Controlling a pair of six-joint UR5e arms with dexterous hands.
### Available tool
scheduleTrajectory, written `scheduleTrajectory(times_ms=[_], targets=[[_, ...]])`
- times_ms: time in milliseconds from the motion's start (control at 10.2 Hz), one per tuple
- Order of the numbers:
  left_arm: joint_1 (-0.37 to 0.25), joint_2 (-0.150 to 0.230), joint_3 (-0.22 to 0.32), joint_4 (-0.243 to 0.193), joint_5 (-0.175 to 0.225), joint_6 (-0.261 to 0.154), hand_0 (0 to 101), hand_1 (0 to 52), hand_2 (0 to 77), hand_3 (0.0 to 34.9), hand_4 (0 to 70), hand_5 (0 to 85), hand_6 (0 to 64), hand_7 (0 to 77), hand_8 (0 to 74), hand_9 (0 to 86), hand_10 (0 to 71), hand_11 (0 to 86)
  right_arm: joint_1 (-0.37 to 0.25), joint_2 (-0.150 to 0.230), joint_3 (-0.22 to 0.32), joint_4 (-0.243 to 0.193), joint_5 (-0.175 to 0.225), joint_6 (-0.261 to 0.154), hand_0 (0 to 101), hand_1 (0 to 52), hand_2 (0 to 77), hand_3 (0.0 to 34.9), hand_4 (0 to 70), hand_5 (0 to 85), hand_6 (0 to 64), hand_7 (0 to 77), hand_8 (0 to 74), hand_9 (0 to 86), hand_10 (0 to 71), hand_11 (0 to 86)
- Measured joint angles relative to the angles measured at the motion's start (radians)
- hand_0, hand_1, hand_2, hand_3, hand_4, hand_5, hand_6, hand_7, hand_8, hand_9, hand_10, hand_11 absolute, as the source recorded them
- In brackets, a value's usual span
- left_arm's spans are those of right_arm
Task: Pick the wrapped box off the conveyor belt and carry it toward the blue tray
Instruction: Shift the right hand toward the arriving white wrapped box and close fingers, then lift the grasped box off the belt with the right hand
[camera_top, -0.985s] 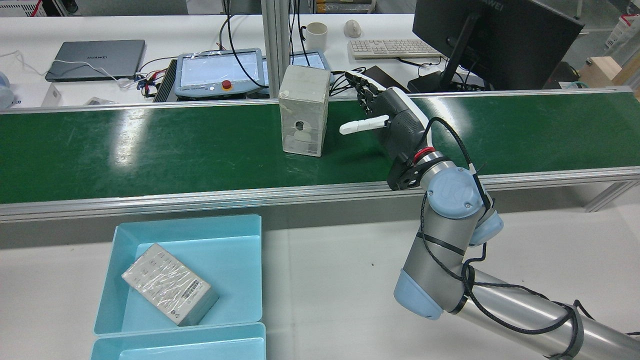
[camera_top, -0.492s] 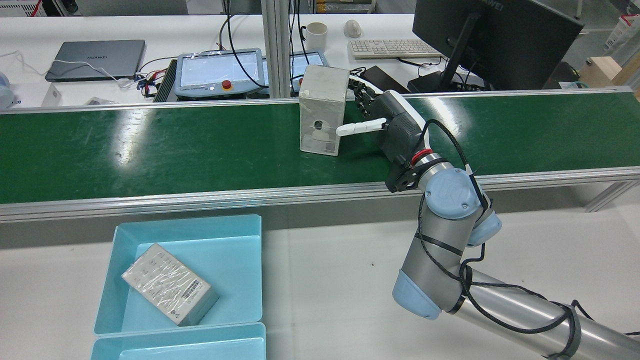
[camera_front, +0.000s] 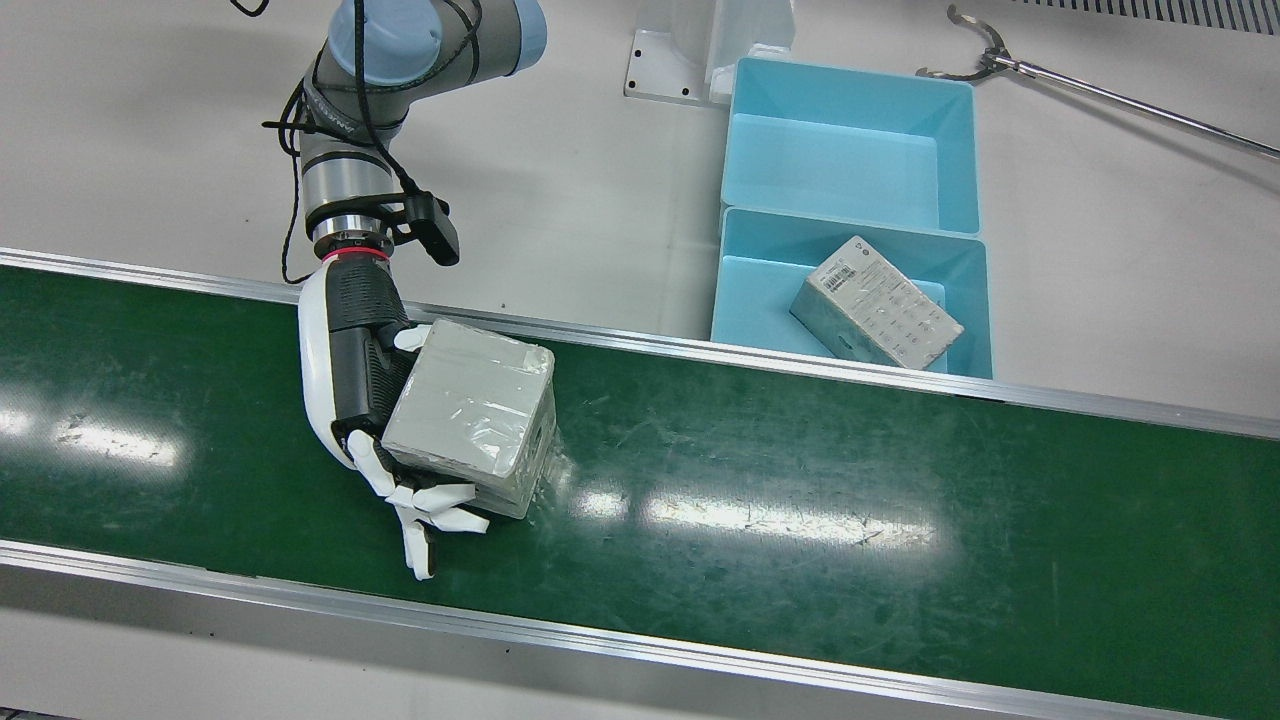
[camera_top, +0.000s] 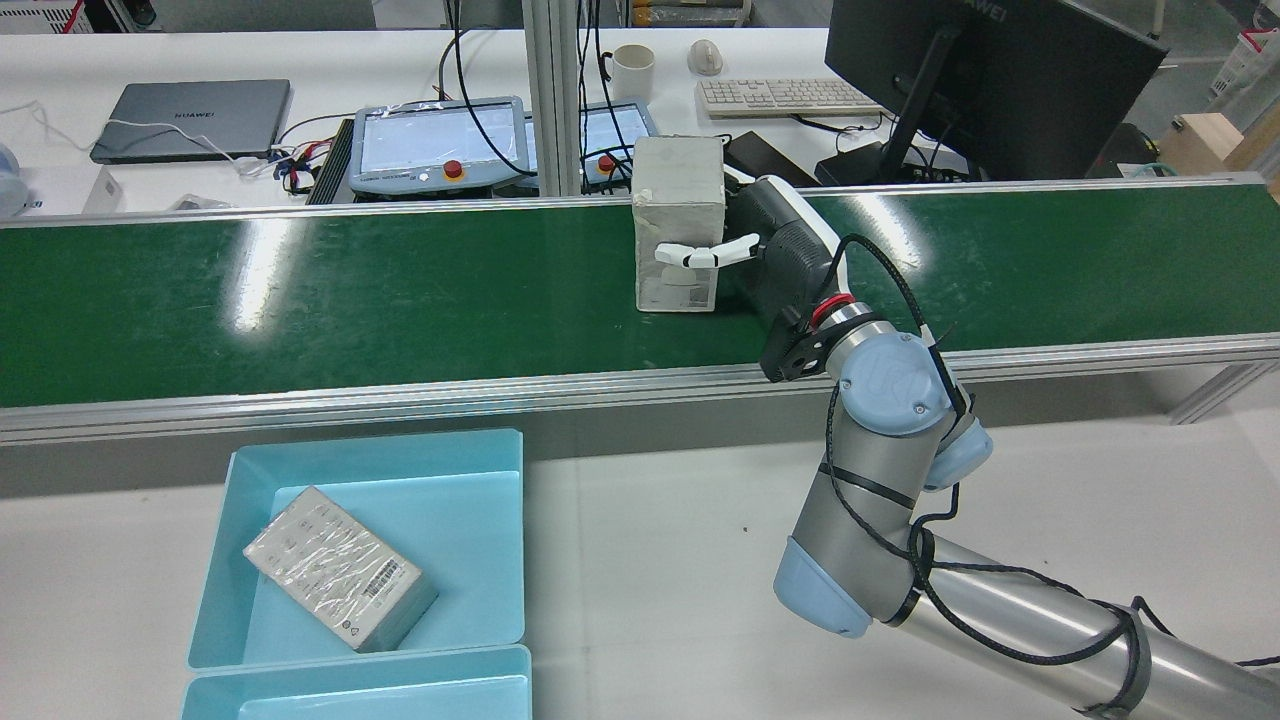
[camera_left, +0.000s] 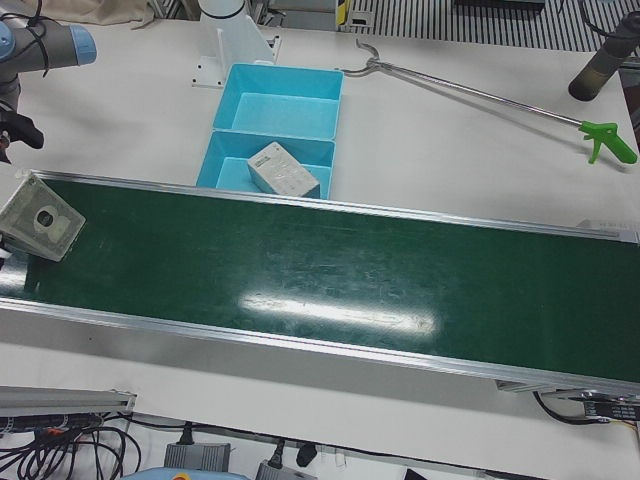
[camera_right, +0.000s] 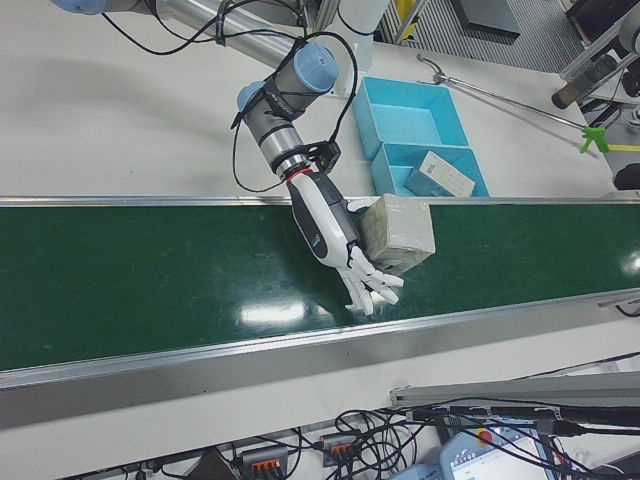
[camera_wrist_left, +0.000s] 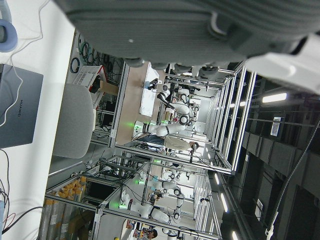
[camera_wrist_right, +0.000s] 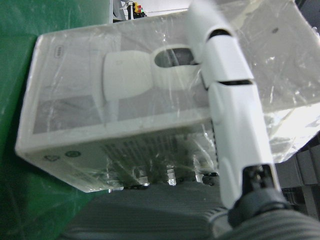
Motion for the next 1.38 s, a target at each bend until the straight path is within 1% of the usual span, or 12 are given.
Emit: scheduleTrajectory(times_ms=[98, 197, 295, 394, 492, 591, 689, 788, 886, 985, 1083, 1379], targets=[[0.000, 0.000, 0.000, 0.000, 0.000, 0.000, 0, 0.0, 1.1, 0.0, 0.0, 1.1, 0.5, 0.5, 0.5, 0.5, 0.5, 0.5, 0.000, 0.004, -0.003, -0.007, 0.000, 0.000, 54, 25.6, 20.7, 0.0, 12.0, 29.5, 9.8, 12.0, 8.2, 1.1, 0.0, 1.6], [0.000, 0.000, 0.000, 0.000, 0.000, 0.000, 0, 0.0, 1.1, 0.0, 0.0, 1.1, 0.5, 0.5, 0.5, 0.5, 0.0, 0.5, 0.000, 0.012, -0.005, -0.024, -0.001, 0.000, 50, 12.5, 32.2, 0.0, 18.5, 40.9, 25.1, 27.8, 26.7, 1.6, 19.1, 3.8], [0.000, 0.000, 0.000, 0.000, 0.000, 0.000, 0, 0.0, 1.1, 0.0, 0.0, 1.1, 0.5, 0.5, 0.5, 0.5, 0.0, 0.5, 0.000, 0.027, -0.003, -0.045, -0.009, 0.001, 50, 12.5, 32.2, 0.0, 18.5, 40.9, 25.1, 27.8, 26.7, 1.6, 19.1, 3.8], [0.000, 0.000, 0.000, 0.000, 0.000, 0.000, 0, 0.0, 1.1, 0.0, 0.0, 1.1, 0.5, 0.5, 0.5, 0.5, 0.5, 0.5, 0.003, 0.045, 0.002, -0.061, -0.020, 0.001, 41, 2.2, 25.1, 0.0, 16.4, 58.9, 34.4, 36.0, 43.6, 21.8, 38.2, 25.1], [0.000, 0.000, 0.000, 0.000, 0.000, 0.000, 0, 0.0, 1.1, 0.0, 0.0, 1.1, 0.5, 0.5, 0.5, 0.5, 0.5, 0.5, 0.005, 0.066, 0.020, -0.079, -0.030, 0.000, 31, 0.0, 22.4, 1.0, 15.8, 64.9, 40.4, 43.1, 57.8, 38.2, 53.5, 41.5], [0.000, 0.000, 0.000, 0.000, 0.000, 0.000, 0, 0.0, 0.5, 0.0, 0.0, 1.1, 0.0, 0.5, 0.5, 0.5, 0.5, 0.5, 0.006, 0.094, 0.047, -0.107, -0.035, -0.005, 33, 0.0, 26.2, 4.9, 16.4, 66.5, 42.0, 44.2, 62.2, 41.5, 60.0, 47.5], [0.000, 0.000, 0.000, 0.000, 0.000, 0.000, 0, 0.0, 1.1, 0.0, 0.0, 1.1, 0.5, 0.5, 0.5, 0.5, 0.5, 0.5, 0.007, 0.124, 0.077, -0.137, -0.038, -0.019, 34, 0.0, 28.9, 5.2, 16.4, 68.2, 43.6, 46.4, 62.2, 41.5, 60.0, 47.5], [0.000, 0.000, 0.000, 0.000, 0.000, 0.000, 0, 0.0, 1.1, 0.0, 0.0, 1.1, 0.5, 0.5, 0.5, 0.5, 0.5, 0.5, 0.005, 0.153, 0.105, -0.160, -0.040, -0.041, 34, 0.0, 30.5, 3.1, 16.4, 68.2, 44.7, 48.0, 67.1, 46.9, 70.4, 65.4], [0.000, 0.000, 0.000, 0.000, 0.000, 0.000, 0, 0.0, 1.1, 0.0, 0.0, 1.1, 0.5, 0.5, 0.5, 0.5, 0.5, 0.5, -0.004, 0.181, 0.126, -0.174, -0.040, -0.065, 36, 0.0, 31.1, 1.5, 18.0, 69.8, 45.3, 51.3, 67.1, 46.9, 70.4, 65.4], [0.000, 0.000, 0.000, 0.000, 0.000, 0.000, 0, 0.0, 0.5, 0.0, 0.0, 1.1, 0.5, 0.5, 0.5, 0.5, 0.5, 0.5, -0.019, 0.211, 0.140, -0.182, -0.040, -0.087, 37, 0.0, 32.7, 0.3, 19.6, 70.4, 45.3, 55.6, 69.3, 57.8, 68.2, 70.4], [0.000, 0.000, 0.000, 0.000, 0.000, 0.000, 0, 0.0, 0.5, 0.0, 0.0, 1.1, 0.5, 0.5, 0.5, 0.5, 0.5, 0.5, -0.043, 0.242, 0.148, -0.186, -0.039, -0.111, 38, 0.0, 34.9, 0.1, 21.3, 70.4, 45.8, 60.0, 69.8, 67.1, 68.2, 70.4], [0.000, 0.000, 0.000, 0.000, 0.000, 0.000, 0, 0.0, 0.5, 0.0, 0.0, 1.1, 0.5, 0.5, 0.5, 0.5, 0.5, 0.5, -0.137, 0.317, 0.149, -0.188, -0.034, -0.202, 41, 0.0, 38.2, 0.1, 21.8, 70.4, 45.8, 62.7, 70.9, 70.4, 65.4, 69.3]])
